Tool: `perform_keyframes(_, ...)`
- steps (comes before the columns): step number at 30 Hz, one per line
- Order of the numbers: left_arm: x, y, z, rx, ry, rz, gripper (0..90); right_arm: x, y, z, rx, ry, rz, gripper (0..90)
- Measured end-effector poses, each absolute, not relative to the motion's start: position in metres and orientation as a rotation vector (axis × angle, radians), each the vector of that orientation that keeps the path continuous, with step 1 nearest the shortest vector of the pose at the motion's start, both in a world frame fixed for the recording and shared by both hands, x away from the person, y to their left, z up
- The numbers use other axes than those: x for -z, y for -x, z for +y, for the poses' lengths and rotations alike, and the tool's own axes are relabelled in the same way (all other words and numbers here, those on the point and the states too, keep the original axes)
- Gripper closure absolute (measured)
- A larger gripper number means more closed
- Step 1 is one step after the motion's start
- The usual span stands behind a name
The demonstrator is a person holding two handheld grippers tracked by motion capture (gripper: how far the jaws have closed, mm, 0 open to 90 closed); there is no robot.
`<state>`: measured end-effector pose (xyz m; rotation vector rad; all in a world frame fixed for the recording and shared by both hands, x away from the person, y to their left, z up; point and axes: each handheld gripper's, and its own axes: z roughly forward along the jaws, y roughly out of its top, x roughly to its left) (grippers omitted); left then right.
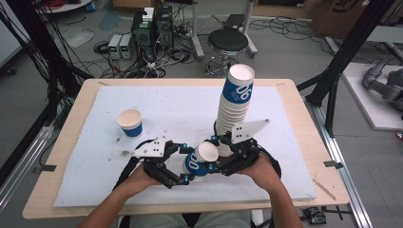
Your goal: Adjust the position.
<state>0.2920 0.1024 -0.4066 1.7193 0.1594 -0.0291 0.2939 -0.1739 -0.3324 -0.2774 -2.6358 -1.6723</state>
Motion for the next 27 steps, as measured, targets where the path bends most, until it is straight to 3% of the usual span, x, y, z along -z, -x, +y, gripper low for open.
perform_keyframes(8,0.411,-0.292,0.100,0.064,-1.719,0.175,15.2,0.335,-0.295,-0.174,1.688,0.286,-2.599,30.5)
perform_keyframes(23,0.404,-0.292,0.107,0.014,-1.750,0.137,28.7,0.339,-0.297,-0.177,1.712,0.297,-2.572,32.0)
perform_keyframes(27,0.399,-0.291,0.106,0.003,-1.783,0.136,28.8,0.341,-0.296,-0.177,1.724,0.316,-2.554,26.2)
